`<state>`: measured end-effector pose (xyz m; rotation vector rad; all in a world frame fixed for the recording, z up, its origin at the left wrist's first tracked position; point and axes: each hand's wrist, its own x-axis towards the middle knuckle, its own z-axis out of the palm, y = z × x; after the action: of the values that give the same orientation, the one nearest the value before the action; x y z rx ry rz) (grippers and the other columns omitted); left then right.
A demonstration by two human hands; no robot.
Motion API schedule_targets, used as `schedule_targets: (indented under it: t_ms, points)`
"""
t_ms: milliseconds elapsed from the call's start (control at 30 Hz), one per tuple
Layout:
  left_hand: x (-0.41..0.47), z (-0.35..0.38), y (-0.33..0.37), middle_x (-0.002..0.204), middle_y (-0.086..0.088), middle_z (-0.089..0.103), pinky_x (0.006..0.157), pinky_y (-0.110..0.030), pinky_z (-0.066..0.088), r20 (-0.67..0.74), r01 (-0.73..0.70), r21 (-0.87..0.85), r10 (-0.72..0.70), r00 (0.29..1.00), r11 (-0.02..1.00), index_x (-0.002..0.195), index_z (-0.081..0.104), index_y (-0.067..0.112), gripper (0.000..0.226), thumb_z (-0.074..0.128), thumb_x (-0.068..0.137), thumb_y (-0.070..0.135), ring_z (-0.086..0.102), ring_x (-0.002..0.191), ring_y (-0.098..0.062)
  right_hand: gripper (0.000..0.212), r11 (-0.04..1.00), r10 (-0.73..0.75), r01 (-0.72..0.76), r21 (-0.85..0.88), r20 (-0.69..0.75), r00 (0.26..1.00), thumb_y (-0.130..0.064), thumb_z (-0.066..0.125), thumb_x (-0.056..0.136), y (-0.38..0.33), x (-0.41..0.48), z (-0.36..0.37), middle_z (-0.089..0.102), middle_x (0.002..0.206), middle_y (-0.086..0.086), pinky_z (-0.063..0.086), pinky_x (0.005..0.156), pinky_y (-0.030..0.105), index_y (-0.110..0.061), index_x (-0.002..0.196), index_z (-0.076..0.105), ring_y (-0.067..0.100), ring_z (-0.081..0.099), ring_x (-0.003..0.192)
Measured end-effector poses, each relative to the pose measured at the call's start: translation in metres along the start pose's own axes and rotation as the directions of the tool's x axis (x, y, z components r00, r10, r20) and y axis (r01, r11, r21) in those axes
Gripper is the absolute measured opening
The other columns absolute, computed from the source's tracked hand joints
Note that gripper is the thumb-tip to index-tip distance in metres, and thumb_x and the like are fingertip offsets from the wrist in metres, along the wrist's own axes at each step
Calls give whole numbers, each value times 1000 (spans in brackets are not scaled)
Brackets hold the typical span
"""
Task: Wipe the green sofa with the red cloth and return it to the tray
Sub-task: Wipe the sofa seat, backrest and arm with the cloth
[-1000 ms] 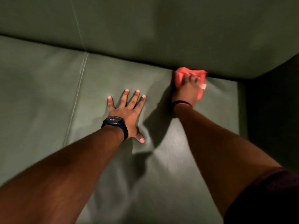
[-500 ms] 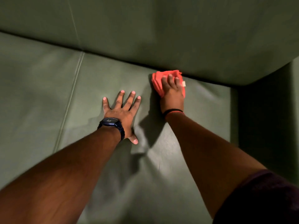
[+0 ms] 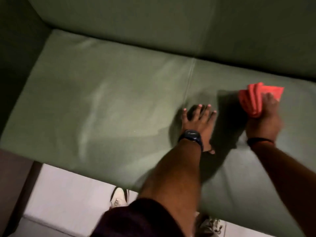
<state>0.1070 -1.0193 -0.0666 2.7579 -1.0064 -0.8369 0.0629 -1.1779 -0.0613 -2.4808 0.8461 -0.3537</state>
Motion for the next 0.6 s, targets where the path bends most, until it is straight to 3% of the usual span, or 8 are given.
schedule_targets:
  t_ms: [67, 133, 300, 400, 467, 533, 600]
  points:
    - [-48, 0, -72, 160, -4, -10, 109, -64, -4, -64, 20, 55, -16, 998, 998, 151, -4, 21, 137, 74, 52, 72, -9, 145, -26, 66, 999, 25, -27, 27, 59, 998, -2, 36, 68, -37, -39, 27, 36, 142, 30, 22, 114, 49, 2, 134, 41, 47, 30, 133]
    - [-94, -3, -149, 160, -4, -13, 109, -64, -3, -79, 93, 118, -84, 993, 989, 150, -9, 21, 143, 69, 47, 79, -10, 145, -27, 68, 995, -73, 59, 75, 200, 977, 2, 38, 66, -94, -91, 62, 33, 143, 31, 18, 113, 48, 2, 134, 40, 46, 26, 135]
    - [-178, 12, -281, 159, 3, -17, 108, -67, 0, 5, 353, 106, -356, 935, 929, 148, -16, 24, 153, 62, 34, 88, -12, 144, -25, 64, 974, -226, 214, 73, 367, 903, 22, 57, 63, -183, -172, 124, 42, 137, 31, 23, 110, 59, 4, 125, 52, 52, 30, 130]
    - [-195, 35, -305, 157, 7, -22, 110, -67, 7, 37, 390, 2, -390, 920, 921, 146, -20, 27, 153, 62, 33, 89, -15, 144, -24, 44, 842, -520, 521, 137, 461, 719, 9, 61, 71, -207, -220, 141, 57, 125, 28, 35, 94, 68, 0, 115, 62, 54, 47, 117]
    - [-194, 43, -309, 157, 8, -22, 110, -67, 8, 9, 382, -45, -382, 924, 923, 146, -21, 28, 152, 61, 34, 90, -16, 144, -23, 43, 762, -620, 636, 125, 426, 659, 7, 67, 75, -203, -218, 145, 59, 125, 24, 38, 92, 67, -4, 116, 62, 52, 49, 117]
    - [-192, 44, -310, 157, 8, -21, 108, -68, 6, -9, 373, -55, -374, 928, 926, 145, -21, 28, 152, 60, 33, 91, -16, 143, -23, 49, 806, -569, 587, 77, 377, 731, 9, 69, 74, -198, -206, 145, 54, 130, 25, 38, 98, 64, -3, 121, 59, 50, 44, 122]
    - [-191, 45, -310, 157, 7, -21, 107, -69, 5, -16, 369, -58, -371, 929, 928, 145, -21, 27, 153, 62, 33, 89, -17, 143, -24, 56, 939, -336, 339, 54, 346, 876, 13, 61, 75, -207, -202, 149, 44, 139, 26, 35, 105, 60, -3, 128, 52, 48, 32, 132]
